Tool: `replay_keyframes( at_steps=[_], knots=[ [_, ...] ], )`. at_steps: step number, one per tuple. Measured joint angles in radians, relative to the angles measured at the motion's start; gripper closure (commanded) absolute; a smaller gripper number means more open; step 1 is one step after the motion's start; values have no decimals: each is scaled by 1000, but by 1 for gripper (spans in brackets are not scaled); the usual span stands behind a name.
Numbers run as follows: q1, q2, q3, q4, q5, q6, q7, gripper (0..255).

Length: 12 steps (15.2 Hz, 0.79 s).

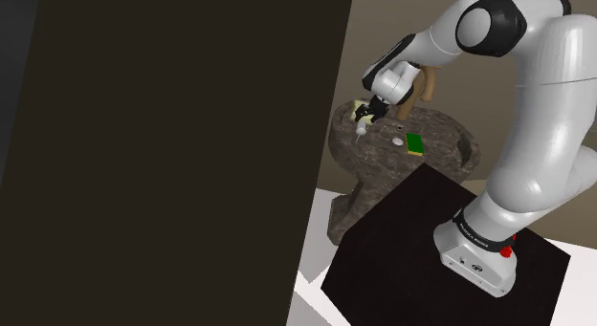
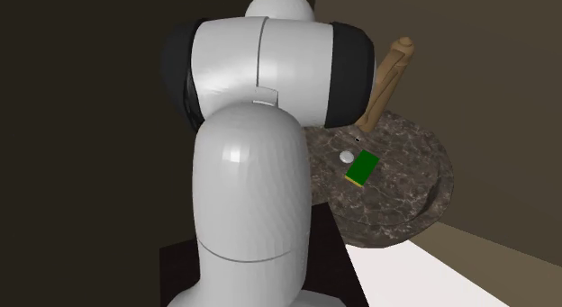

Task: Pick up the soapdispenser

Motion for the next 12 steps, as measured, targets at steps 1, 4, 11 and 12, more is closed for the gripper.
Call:
replay_keyframes(
  at_steps=[1, 4, 11, 12],
  knots=[
    [-8, 20, 8, 15, 9, 7, -8, 0],
    [-29, 69, 34, 44, 35, 29, -36, 0],
    [-52, 116, 63, 67, 62, 57, -69, 255],
    [-53, 116, 63, 68, 63, 57, -70, 255]
  ],
)
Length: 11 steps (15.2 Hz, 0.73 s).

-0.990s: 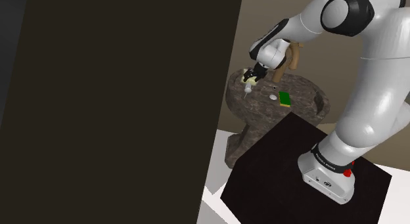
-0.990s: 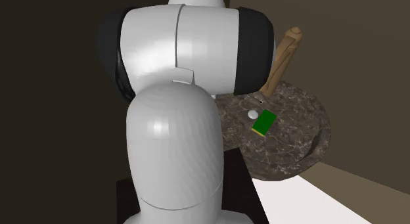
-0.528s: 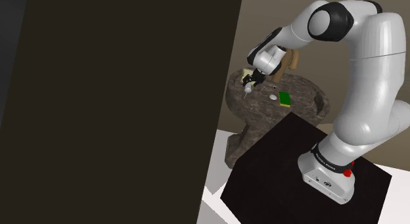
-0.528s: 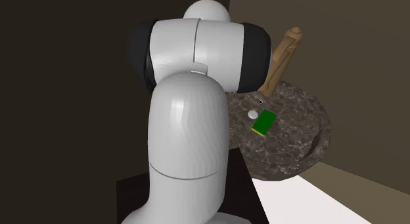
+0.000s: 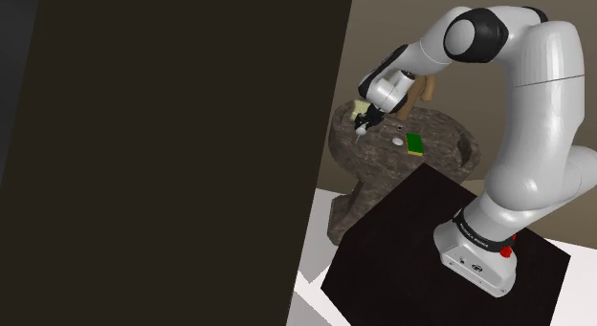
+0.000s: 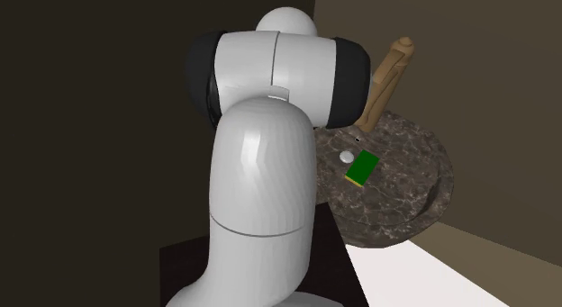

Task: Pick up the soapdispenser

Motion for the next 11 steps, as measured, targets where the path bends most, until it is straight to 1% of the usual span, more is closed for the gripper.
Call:
replay_keyframes(
  at_steps=[7, 11],
  knots=[
    [0, 0, 0, 1, 0, 0, 0, 255],
    [18, -41, -23, -23, -20, -21, 26, 255]
  ],
)
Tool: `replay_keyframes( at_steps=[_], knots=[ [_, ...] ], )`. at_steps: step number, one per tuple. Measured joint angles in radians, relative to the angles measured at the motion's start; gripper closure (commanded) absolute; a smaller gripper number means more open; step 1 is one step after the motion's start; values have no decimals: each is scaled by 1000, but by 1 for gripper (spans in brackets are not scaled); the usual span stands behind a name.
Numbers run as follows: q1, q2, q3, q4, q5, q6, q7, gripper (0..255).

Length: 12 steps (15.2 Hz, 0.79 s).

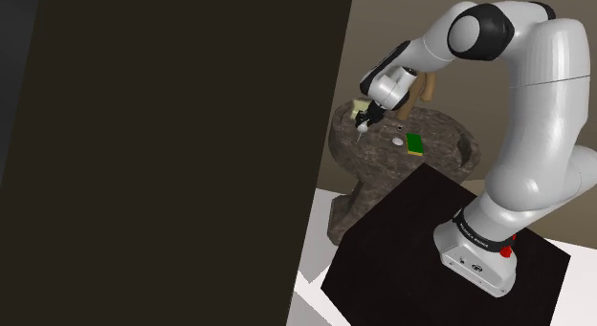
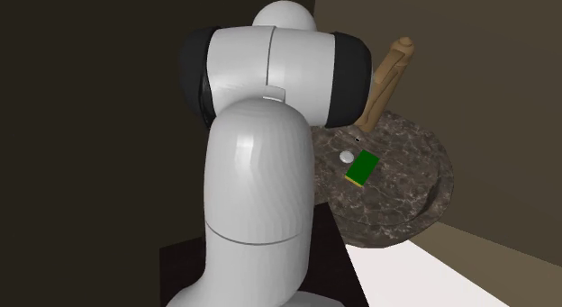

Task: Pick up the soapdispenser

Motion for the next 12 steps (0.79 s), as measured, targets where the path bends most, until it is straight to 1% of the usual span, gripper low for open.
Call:
replay_keyframes(
  at_steps=[12],
  knots=[
    [69, -140, -91, -58, -98, -88, 109, 255]
  ],
)
